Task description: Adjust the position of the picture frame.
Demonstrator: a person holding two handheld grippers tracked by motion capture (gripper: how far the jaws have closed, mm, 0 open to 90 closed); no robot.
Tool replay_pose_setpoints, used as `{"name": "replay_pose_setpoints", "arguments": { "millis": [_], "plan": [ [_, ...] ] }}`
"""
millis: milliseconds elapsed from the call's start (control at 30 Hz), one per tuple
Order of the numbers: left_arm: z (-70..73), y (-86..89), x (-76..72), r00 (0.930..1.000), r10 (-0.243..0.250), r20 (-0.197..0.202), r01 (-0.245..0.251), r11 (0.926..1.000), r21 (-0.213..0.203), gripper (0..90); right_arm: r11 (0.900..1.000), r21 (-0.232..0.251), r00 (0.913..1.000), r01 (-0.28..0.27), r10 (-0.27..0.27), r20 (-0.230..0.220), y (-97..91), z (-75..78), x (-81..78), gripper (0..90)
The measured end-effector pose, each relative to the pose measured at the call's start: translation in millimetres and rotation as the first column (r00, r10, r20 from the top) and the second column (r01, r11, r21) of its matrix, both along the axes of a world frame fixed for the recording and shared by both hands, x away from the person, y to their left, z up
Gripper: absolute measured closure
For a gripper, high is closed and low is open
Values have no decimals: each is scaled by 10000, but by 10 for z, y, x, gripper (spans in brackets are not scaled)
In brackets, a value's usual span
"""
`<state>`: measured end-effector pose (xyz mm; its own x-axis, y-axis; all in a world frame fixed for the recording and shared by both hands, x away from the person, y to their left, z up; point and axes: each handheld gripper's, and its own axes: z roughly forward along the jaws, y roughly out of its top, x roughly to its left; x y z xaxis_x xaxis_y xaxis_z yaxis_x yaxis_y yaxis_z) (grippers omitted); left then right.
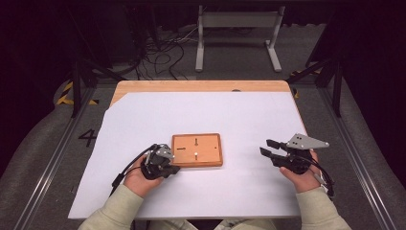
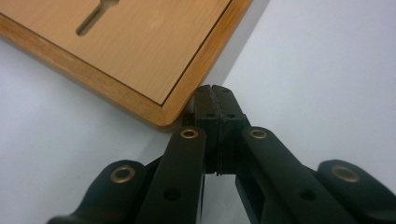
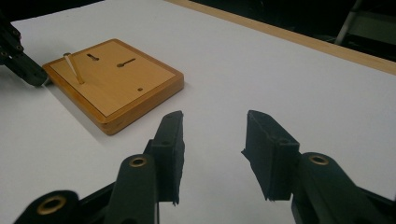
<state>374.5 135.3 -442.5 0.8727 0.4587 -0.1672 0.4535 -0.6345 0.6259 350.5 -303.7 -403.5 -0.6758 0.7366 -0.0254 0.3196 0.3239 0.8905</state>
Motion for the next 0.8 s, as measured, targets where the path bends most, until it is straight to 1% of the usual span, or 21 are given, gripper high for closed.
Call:
{"name": "replay_pose_setpoints", "arguments": {
  "millis": [33, 67, 100, 133, 167, 200, 233, 267, 300, 333, 367, 400, 433, 467, 500, 533, 600, 633, 700, 767, 800],
  "plan": [
    [55, 35, 5, 9997, 43, -223, -58, 9978, -662, 887, 10000, 10, 10000, 0, 0, 6, -1, 1, 0, 577],
    [102, 55, 8, 9996, 195, -203, -214, 9946, -1016, 858, 10000, 61, 10000, 4, -4, 3, 0, 0, 3, 578],
    [132, 67, 14, 9993, 358, -59, -363, 9929, -1132, 847, 10000, 67, 10000, 6, -6, 6, 2, -2, 10, 578],
    [162, 84, 27, 9973, 710, 173, -684, 9907, -1175, 847, 10000, 76, 10000, 7, -7, -23, 8, -5, 13, 578],
    [181, 126, 79, 9888, 1452, 355, -1396, 9819, -1283, 849, 10000, 65, 10000, -26, 26, -30, 19, -7, 17, 578],
    [173, 160, 136, 9792, 1997, 351, -1932, 9716, -1365, 849, 10000, 3, 10000, -65, 65, -37, 40, -11, 18, 578],
    [149, 204, 217, 9614, 2723, 391, -2653, 9553, -1306, 857, 10000, -18, 10000, -93, 93, -19, 55, -12, 20, 579],
    [117, 235, 282, 9451, 3238, 443, -3166, 9407, -1217, 858, 9999, -53, 9999, -89, 89, -47, 72, -10, 18, 579],
    [117, 235, 282, 9451, 3238, 443, -3166, 9407, -1217, 867, 9999, -76, 9999, -109, 109, -36, 84, -11, 19, 578],
    [32, 271, 393, 9198, 3907, 355, -3865, 9180, -887, 874, 9999, -105, 9999, -120, 119, -41, 93, -12, 19, 578],
    [-29, 268, 447, 9123, 4091, 167, -4073, 9110, -648, 886, 9998, -140, 9999, -123, 122, -41, 98, -13, 18, 577],
    [-29, 268, 447, 9123, 4091, 167, -4073, 9110, -648, 896, 9998, -140, 9999, -123, 122, -41, 98, -13, 18, 577],
    [-77, 252, 477, 9120, 4101, -43, -4098, 9107, -511, 896, 9998, -134, 9999, -118, 118, -64, 100, -14, 17, 577],
    [-121, 219, 491, 9166, 3990, -265, -3998, 9160, -340, 897, 9999, -139, 9999, -96, 95, -72, 96, -16, 17, 576],
    [-140, 192, 486, 9191, 3930, -285, -3938, 9188, -287, 898, 9999, -139, 9999, -71, 70, -80, 86, -15, 17, 576],
    [-125, 177, 475, 9218, 3875, -127, -3876, 9217, -128, 899, 9999, -132, 10000, -60, 60, -67, 79, -14, 16, 577],
    [-109, 157, 463, 9221, 3870, -60, -3870, 9221, 39, 899, 10000, -84, 10000, 13, -13, -72, 59, -9, 7, 577],
    [-118, 153, 461, 9199, 3921, -48, -3922, 9199, -11, 899, 10000, -68, 10000, 39, -40, -63, 52, -7, 5, 577],
    [-121, 122, 459, 9210, 3895, -21, -3895, 9210, -62, 900, 10000, -64, 10000, 38, -39, -60, 49, -5, 2, 577],
    [-130, 49, 458, 9283, 3718, -23, -3718, 9281, -192, 900, 10000, -83, 10000, 21, -22, -67, 57, -8, 2, 576],
    [-126, -17, 460, 9345, 3560, -33, -3560, 9343, -172, 900, 10000, -94, 10000, 14, -15, -81, 60, -10, 3, 577]
  ]
}}
